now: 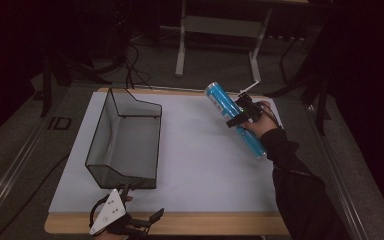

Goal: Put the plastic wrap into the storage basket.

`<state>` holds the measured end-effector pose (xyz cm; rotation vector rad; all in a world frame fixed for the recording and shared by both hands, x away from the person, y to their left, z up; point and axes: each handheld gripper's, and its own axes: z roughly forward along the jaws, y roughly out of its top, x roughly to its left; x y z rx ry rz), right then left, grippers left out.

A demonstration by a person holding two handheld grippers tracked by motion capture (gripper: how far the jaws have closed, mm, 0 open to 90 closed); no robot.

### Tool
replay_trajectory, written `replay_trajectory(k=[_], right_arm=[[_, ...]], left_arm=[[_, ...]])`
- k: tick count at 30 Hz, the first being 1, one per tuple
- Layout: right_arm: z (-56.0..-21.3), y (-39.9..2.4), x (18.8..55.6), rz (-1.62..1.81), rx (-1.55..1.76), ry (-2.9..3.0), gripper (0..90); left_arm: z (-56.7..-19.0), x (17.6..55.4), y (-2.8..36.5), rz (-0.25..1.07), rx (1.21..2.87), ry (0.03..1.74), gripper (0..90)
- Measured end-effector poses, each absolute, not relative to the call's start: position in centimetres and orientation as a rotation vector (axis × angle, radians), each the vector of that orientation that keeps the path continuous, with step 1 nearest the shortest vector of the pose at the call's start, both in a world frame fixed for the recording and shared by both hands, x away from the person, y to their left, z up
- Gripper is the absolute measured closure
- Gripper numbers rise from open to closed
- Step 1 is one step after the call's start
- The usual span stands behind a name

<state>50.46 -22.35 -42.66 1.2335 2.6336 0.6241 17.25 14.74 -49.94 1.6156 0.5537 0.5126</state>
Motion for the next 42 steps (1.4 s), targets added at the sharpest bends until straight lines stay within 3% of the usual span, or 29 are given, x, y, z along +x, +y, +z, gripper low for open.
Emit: replay_trajectory(k=[15,24,42], right_arm=[[-38.5,-19.1,47.8,1.089,1.376,2.433,31.7],[-37.0,-14.7,46.2,1.277,1.381,2.350,31.7],[-36.8,-6.3,44.5,1.418,1.388,2.331,31.7]], left_arm=[[-49.9,17.3,14.6,0.513,1.618,0.549,4.1],[-49.8,17.3,14.6,0.512,1.618,0.543,4.2],[-49.5,16.9,15.0,0.516,1.605,0.523,4.3]])
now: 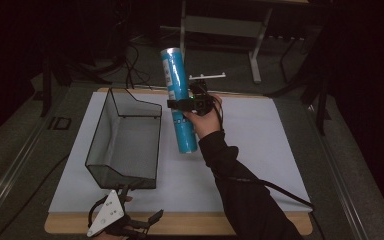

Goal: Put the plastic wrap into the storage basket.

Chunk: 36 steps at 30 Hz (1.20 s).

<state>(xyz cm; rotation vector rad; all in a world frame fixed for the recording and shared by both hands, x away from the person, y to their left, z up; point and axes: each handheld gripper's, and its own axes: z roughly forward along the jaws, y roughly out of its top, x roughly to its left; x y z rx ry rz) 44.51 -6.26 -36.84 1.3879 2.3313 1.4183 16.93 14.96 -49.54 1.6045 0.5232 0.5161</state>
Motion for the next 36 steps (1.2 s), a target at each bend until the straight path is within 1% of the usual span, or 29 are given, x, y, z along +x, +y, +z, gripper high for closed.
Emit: replay_trajectory(k=[4,11,15,21,29,36], right_arm=[[-37.4,-5.2,44.3,1.488,1.375,2.319,31.7],[-38.9,-2.2,43.5,1.591,1.448,2.249,31.7],[-39.7,-1.5,43.2,1.630,1.507,2.214,31.7],[-41.9,0.2,43.1,1.663,1.595,2.226,31.7],[-43.7,1.4,42.3,1.658,1.673,2.229,31.7],[-45.5,2.2,40.9,1.508,1.691,2.272,31.7]], left_arm=[[-49.5,16.9,15.1,0.527,1.601,0.526,4.3],[-49.4,16.7,15.3,0.579,1.587,0.550,4.3],[-49.3,16.5,15.2,0.620,1.592,0.554,4.3],[-49.4,16.5,15.2,0.612,1.597,0.560,4.3],[-49.5,16.6,15.1,0.608,1.604,0.558,4.3],[-49.5,16.6,15.1,0.606,1.600,0.558,4.3]])
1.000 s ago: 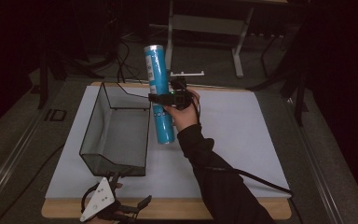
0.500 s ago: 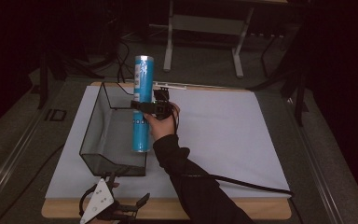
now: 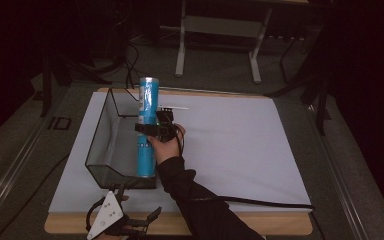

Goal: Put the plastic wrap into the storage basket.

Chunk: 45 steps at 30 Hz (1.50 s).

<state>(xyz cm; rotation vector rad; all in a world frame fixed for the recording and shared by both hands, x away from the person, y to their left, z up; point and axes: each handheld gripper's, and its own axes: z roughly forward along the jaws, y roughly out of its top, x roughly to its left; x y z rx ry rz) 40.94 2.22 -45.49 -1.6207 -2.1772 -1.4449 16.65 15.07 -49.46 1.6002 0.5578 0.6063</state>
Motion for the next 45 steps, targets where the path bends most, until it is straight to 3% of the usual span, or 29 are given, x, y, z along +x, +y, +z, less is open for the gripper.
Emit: replay_trajectory(k=[18,29,37,45], right_arm=[[-46.0,2.8,40.3,-1.356,-1.689,-2.236,31.1],[-47.3,4.4,40.9,-1.207,-1.742,-2.490,23.6],[-45.0,4.1,40.8,-1.248,-1.679,-2.631,31.3],[-42.8,2.9,40.8,-1.243,-1.571,-2.760,25.6]], left_arm=[[-49.4,16.9,15.2,0.589,1.590,0.562,4.3],[-49.5,17.1,15.1,0.573,1.593,0.555,4.3],[-49.5,17.1,15.0,0.566,1.595,0.558,4.3],[-49.6,17.1,15.0,0.566,1.599,0.561,4.3]])
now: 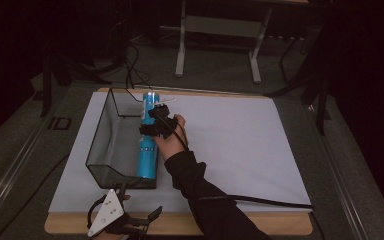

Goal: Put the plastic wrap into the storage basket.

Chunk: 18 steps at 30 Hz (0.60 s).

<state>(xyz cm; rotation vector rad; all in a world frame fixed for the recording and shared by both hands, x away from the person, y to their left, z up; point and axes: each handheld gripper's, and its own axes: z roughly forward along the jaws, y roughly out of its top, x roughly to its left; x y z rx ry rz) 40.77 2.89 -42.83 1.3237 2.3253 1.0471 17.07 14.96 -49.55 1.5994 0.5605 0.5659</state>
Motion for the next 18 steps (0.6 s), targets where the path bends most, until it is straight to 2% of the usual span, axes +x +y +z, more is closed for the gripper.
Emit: replay_trajectory(k=[2,4,5,18], right_arm=[[-42.5,2.5,40.9,1.047,1.296,2.370,16.4],[-42.3,2.0,41.0,1.044,1.284,2.395,16.0],[-42.2,1.8,41.1,1.040,1.273,2.415,13.0],[-40.2,-3.9,41.7,0.920,1.090,2.377,13.9]], left_arm=[[-49.6,17.1,14.9,0.567,1.602,0.559,4.3],[-49.6,17.1,14.8,0.566,1.605,0.556,4.3],[-49.6,17.1,14.8,0.563,1.606,0.555,4.3],[-49.8,17.1,14.6,0.550,1.619,0.556,4.2]])
